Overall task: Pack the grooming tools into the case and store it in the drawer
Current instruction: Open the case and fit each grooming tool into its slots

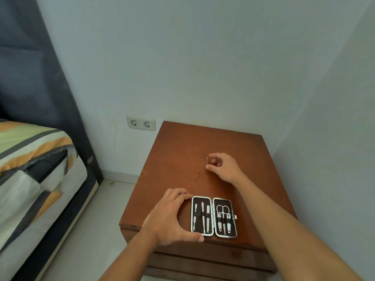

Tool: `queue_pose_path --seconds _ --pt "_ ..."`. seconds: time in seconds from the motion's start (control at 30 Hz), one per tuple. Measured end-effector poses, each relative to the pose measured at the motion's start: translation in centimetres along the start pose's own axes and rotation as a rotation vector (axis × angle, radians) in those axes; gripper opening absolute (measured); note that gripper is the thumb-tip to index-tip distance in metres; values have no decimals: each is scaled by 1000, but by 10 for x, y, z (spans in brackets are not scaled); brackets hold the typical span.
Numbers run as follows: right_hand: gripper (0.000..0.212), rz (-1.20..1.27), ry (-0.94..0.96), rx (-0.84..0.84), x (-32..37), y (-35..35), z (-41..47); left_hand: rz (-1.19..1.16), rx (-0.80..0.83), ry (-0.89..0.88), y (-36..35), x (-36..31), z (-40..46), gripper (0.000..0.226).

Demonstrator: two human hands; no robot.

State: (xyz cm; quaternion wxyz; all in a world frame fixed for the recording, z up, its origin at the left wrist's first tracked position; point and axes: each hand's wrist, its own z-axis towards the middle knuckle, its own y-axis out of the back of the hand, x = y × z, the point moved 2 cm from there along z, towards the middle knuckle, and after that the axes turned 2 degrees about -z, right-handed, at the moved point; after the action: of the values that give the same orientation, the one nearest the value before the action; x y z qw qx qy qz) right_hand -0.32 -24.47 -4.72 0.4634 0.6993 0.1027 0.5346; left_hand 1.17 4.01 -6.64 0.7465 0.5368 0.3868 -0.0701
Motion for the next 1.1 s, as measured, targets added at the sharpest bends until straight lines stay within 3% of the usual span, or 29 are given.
queue_pose_path --seconds 0.13,0.3,0.63,0.77,0.87,1.1 --pt "64 -134 42 101 -4 3 19 -5 2 -4 1 0 2 116" --pt "53 -219 79 165 -7 5 27 7 11 -9 1 0 2 115" --pt "40 69 139 66 9 -3 -12 20 2 -9 2 0 2 114" --pt "26 209 120 167 23 6 -42 26 10 -5 1 1 3 115" --pt "12 162 143 264 33 18 -61 24 10 0 1 1 3 115" --pt "6 36 176 462 37 34 -82 40 14 1 1 0 4 117"
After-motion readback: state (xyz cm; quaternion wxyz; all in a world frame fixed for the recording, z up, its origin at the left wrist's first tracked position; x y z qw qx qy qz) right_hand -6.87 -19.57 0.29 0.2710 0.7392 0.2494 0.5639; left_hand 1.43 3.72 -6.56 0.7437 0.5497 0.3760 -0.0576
